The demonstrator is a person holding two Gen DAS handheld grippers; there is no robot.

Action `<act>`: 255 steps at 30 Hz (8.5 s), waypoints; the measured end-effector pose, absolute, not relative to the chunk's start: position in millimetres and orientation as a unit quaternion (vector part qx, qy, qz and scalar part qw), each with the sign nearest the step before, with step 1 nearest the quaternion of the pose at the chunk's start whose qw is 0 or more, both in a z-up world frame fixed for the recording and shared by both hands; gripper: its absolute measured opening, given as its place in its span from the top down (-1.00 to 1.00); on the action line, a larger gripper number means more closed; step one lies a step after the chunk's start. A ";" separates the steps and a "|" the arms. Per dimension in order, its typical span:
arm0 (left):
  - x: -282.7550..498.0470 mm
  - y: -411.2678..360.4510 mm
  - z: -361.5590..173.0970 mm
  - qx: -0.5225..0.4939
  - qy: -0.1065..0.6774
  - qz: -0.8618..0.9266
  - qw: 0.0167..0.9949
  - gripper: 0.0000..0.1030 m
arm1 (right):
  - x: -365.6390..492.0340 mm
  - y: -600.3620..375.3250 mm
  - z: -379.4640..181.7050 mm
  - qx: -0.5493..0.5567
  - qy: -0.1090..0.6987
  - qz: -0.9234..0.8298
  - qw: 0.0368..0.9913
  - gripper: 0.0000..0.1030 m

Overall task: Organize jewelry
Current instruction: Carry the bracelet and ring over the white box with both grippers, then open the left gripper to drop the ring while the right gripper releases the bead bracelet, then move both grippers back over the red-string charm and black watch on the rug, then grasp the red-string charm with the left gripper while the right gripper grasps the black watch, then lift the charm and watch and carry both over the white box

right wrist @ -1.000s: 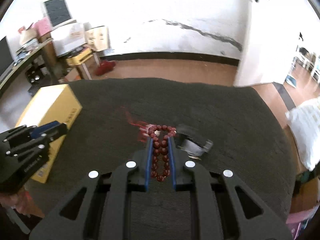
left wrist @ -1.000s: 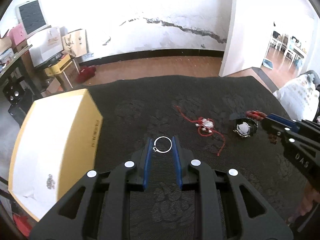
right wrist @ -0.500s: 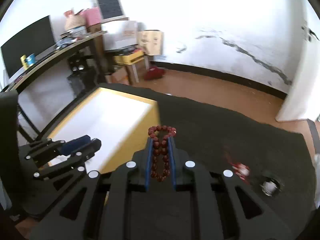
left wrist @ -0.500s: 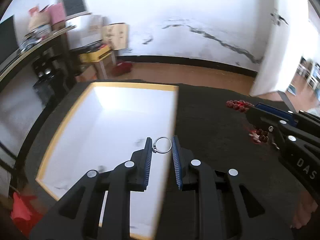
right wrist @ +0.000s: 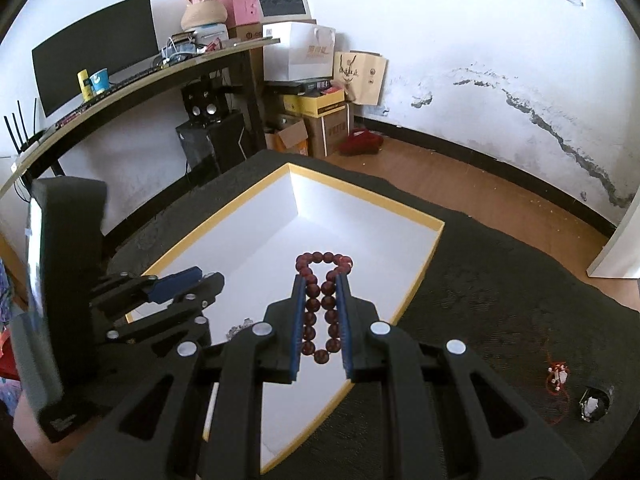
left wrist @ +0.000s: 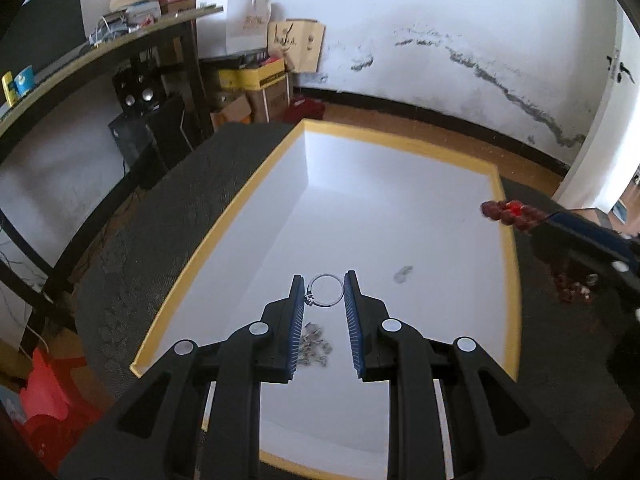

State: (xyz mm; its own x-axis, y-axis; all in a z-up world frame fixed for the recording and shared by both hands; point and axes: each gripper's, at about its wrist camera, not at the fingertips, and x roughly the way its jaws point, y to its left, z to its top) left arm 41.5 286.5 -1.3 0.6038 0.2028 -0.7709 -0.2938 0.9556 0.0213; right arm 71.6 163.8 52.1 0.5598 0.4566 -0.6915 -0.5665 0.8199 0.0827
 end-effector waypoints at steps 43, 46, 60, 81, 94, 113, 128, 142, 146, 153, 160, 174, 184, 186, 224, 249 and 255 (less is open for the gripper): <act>48.2 287.7 -38.8 -0.028 0.468 0.153 0.870 -0.59 | 112.0 198.8 -4.7 -0.111 0.415 0.275 0.860 0.69; 48.7 288.9 -39.5 -0.029 0.470 0.154 0.869 -0.59 | 122.0 205.0 -20.6 -0.114 0.436 0.272 0.850 0.69; 48.4 288.6 -40.4 -0.031 0.472 0.152 0.868 -0.59 | 139.6 229.6 -47.4 -0.133 0.475 0.271 0.827 0.69; 45.7 282.2 -28.7 -0.040 0.459 0.150 0.875 -0.59 | 127.8 212.6 -12.9 -0.101 0.422 0.279 0.857 -0.74; 49.0 209.8 2.4 -0.002 0.419 0.107 0.901 -0.84 | 89.6 93.0 37.1 -0.067 0.387 0.210 0.895 -0.76; 70.1 5.7 -2.2 0.064 0.413 -0.023 0.908 -0.85 | 45.6 -169.4 33.3 0.013 0.390 0.024 0.920 -0.76; 87.9 -66.1 -23.3 0.098 0.424 -0.043 0.899 -0.85 | 38.6 -249.4 6.8 0.047 0.397 -0.005 0.917 -0.76; 116.2 -85.9 -46.2 0.087 0.436 -0.057 0.894 -0.85 | 46.2 -249.7 8.2 0.048 0.396 -0.002 0.917 -0.76; 138.5 -94.9 -70.0 0.072 0.451 -0.056 0.888 -0.85 | 49.0 -254.9 5.1 0.052 0.398 -0.006 0.916 -0.76; 162.1 -106.7 -110.4 0.065 0.478 -0.056 0.874 -0.85 | 51.2 -262.0 0.1 0.057 0.402 -0.008 0.914 -0.76; 174.0 -114.3 -134.1 0.069 0.486 -0.054 0.870 -0.85 | 49.8 -264.7 -2.6 0.058 0.403 -0.004 0.913 -0.76; 183.9 -110.4 -129.0 0.053 0.467 -0.051 0.881 0.03 | 50.7 -262.5 -7.2 0.054 0.410 -0.002 0.911 -0.76; 175.1 -93.6 -122.5 0.045 0.477 -0.053 0.876 0.57 | 61.3 -253.7 -20.9 0.044 0.425 0.005 0.904 -0.76; 172.3 -91.6 -119.5 0.045 0.475 -0.053 0.877 0.57 | 64.1 -251.6 -23.8 0.042 0.427 0.007 0.903 -0.76; 83.5 0.8 -21.4 0.050 0.435 -0.085 0.895 0.57 | 157.9 -210.1 -125.4 0.013 0.496 -0.012 0.868 -0.37; 79.9 88.0 19.2 0.018 0.407 -0.007 0.913 0.57 | 121.7 -84.8 -4.2 -0.023 0.426 0.105 0.898 -0.26; 73.3 139.7 20.1 -0.007 0.410 0.032 0.911 0.57 | 105.7 -12.7 31.5 -0.037 0.397 0.171 0.901 -0.26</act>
State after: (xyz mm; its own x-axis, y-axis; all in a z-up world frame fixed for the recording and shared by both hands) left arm 73.3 139.7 20.1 0.6617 0.0531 -0.7479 -0.0653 0.9978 0.0132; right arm 105.7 -12.7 31.5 0.6255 0.2790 -0.7286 -0.3371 0.9388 0.0700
